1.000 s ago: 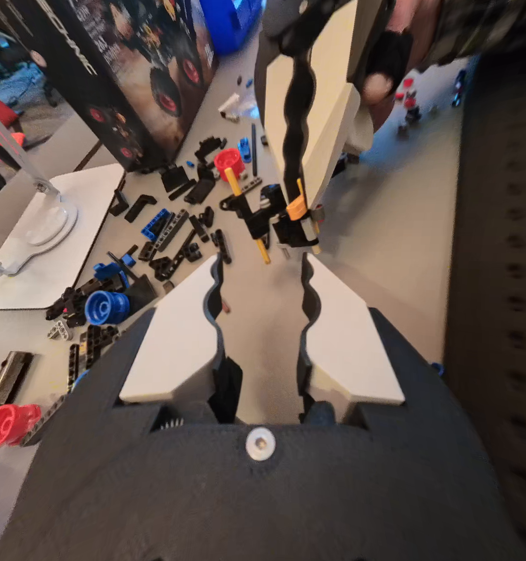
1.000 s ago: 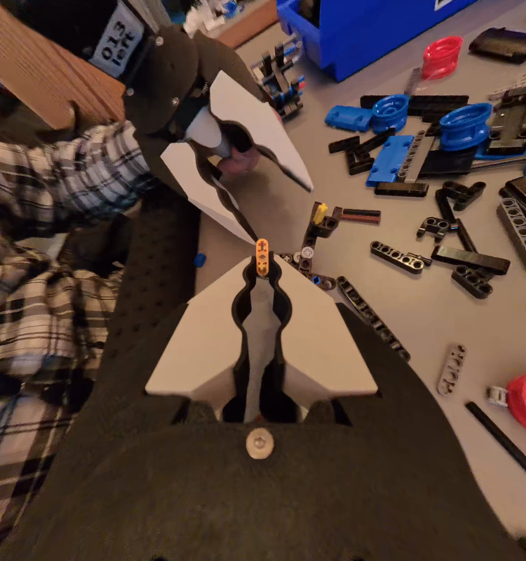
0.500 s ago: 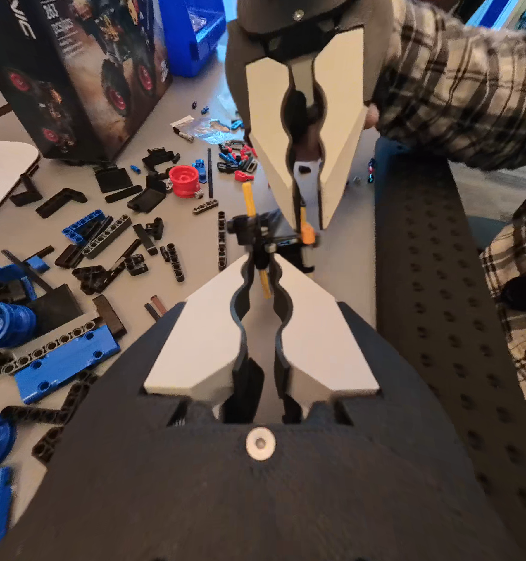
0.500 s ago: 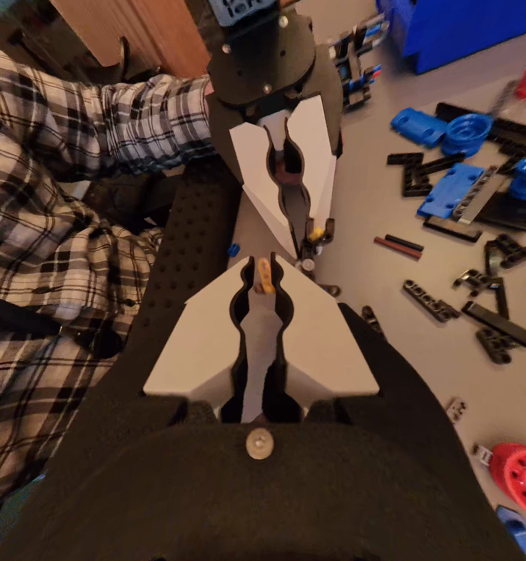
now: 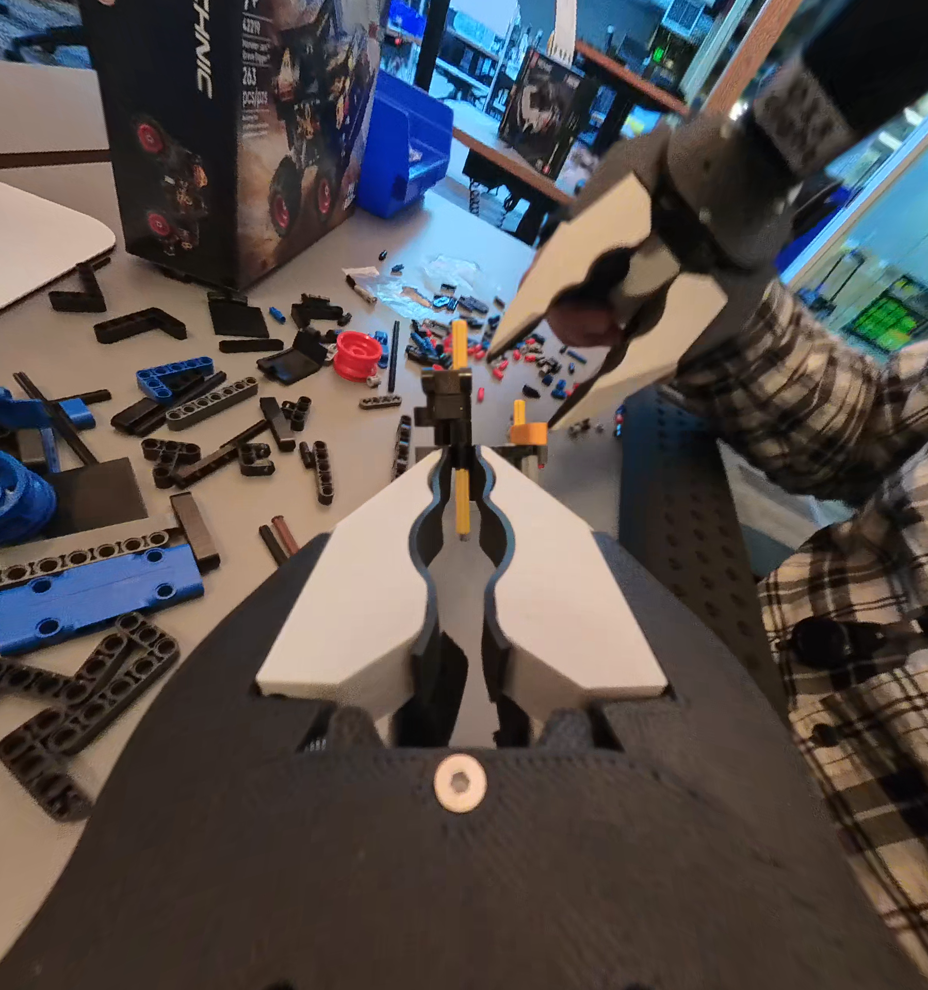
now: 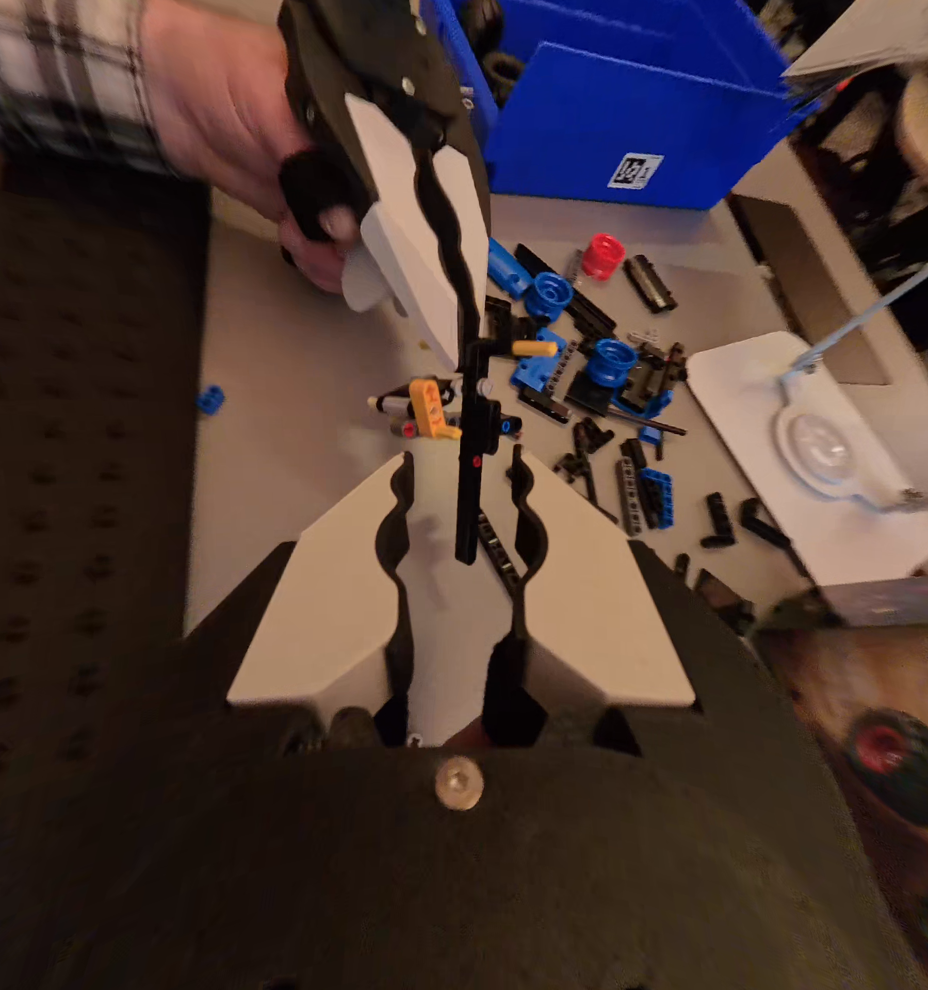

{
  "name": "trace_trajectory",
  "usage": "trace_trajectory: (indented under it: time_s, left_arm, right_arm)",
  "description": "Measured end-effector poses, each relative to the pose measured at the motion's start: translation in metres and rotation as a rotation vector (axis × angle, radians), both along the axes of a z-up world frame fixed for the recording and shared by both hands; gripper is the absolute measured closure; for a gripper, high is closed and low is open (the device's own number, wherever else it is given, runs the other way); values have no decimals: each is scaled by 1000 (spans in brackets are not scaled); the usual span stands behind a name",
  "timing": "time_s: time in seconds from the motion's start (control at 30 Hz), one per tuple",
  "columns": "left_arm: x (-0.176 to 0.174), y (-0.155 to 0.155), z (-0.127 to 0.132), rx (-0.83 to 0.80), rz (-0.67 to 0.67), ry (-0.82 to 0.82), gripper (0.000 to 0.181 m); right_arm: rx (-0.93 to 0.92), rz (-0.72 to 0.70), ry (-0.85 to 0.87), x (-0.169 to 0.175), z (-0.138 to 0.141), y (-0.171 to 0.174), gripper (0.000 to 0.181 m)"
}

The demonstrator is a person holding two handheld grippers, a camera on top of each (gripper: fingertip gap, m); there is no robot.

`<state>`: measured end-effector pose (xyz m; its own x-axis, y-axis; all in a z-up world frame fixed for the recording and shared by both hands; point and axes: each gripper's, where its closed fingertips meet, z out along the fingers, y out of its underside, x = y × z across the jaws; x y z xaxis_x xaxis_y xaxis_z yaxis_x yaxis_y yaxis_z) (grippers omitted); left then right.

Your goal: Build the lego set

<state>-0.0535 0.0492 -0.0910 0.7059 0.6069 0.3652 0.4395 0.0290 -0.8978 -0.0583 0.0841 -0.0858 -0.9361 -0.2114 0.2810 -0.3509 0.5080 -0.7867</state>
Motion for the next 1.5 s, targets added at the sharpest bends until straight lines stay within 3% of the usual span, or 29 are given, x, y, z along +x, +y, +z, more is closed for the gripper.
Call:
trace_trajectory:
  time_s: [0.1, 0.23, 0.3, 0.5, 0.57, 0.6, 0.77, 0.97, 1.07, 1.13, 1.23, 1.3, 1.5]
  left_arm:
    - [0, 0, 8, 60, -1, -4, 175]
    - [2, 2, 13, 133, -13, -30, 175]
    - [1, 0, 13, 150, -5, -42, 175]
    - [1, -3, 20, 220, -2, -54, 176]
    - [1, -4, 23, 245, 1, -56, 176]
    - [1, -5, 25, 269, 5, -66, 175]
    - [-1, -5, 25, 300, 17, -86, 175]
    - [-3, -8, 35, 337, 55, -53, 175]
    - [-3, -5, 38, 357, 62, -46, 175]
    - [-3, -5, 39, 351, 64, -42, 175]
    - [1, -6, 28, 195, 58, -24, 159]
    - [3, -14, 32, 173, 71, 0, 150]
    - [2, -43, 18, 13, 157, 3, 145]
  right_arm:
    - [4, -59, 169, -8, -6, -1, 148]
    - [-5, -78, 277, -11, -10, -6, 167]
    - [-16, -75, 269, -10, -10, -8, 181]
    - [-38, -98, 180, -13, -4, -7, 181]
    - [2, -106, 185, -14, -10, -5, 152]
    - [18, -93, 173, -10, -14, -5, 147]
    - [30, -93, 144, 6, -26, -17, 155]
    - [4, -159, -31, 22, -28, -24, 129]
    - [-30, -263, -5, 15, -27, -30, 160]
    - [-25, -296, 32, 9, -28, -31, 165]
    - [13, -235, -84, 14, -29, -25, 174]
    - [82, -162, -156, 18, -31, -17, 174]
    - [407, 38, -254, 27, -60, 3, 174]
